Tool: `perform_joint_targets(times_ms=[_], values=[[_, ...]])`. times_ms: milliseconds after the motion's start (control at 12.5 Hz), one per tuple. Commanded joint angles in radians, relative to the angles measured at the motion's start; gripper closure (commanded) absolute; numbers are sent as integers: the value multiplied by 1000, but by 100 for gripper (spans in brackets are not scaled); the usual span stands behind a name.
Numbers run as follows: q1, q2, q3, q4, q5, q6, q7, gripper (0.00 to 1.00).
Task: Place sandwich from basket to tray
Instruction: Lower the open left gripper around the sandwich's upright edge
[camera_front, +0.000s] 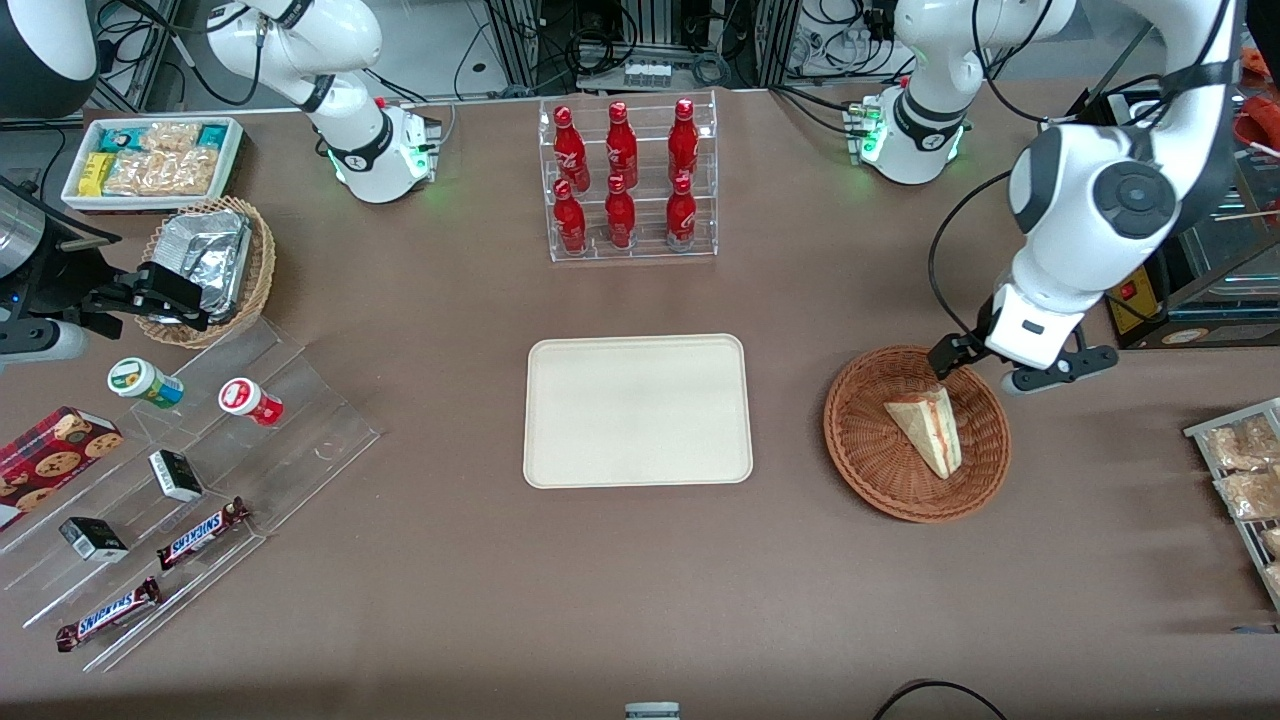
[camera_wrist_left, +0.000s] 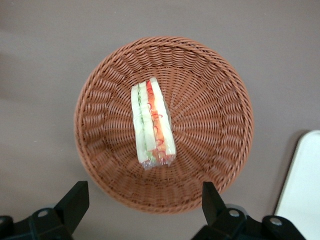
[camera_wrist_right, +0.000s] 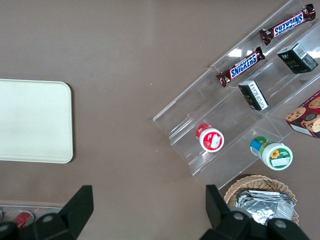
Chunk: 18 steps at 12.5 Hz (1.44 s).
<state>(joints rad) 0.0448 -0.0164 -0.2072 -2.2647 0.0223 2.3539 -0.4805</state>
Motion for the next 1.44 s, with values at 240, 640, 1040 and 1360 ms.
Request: perform_joint_targets(times_ms=[240,640,1040,1360], values=[[-5,25,11,-162,15,307,-99,0],[24,148,12,-161,15,478,-99,0],[30,210,11,-161,13,489,-139,8],[29,205,11,-161,13,489,-150,100]])
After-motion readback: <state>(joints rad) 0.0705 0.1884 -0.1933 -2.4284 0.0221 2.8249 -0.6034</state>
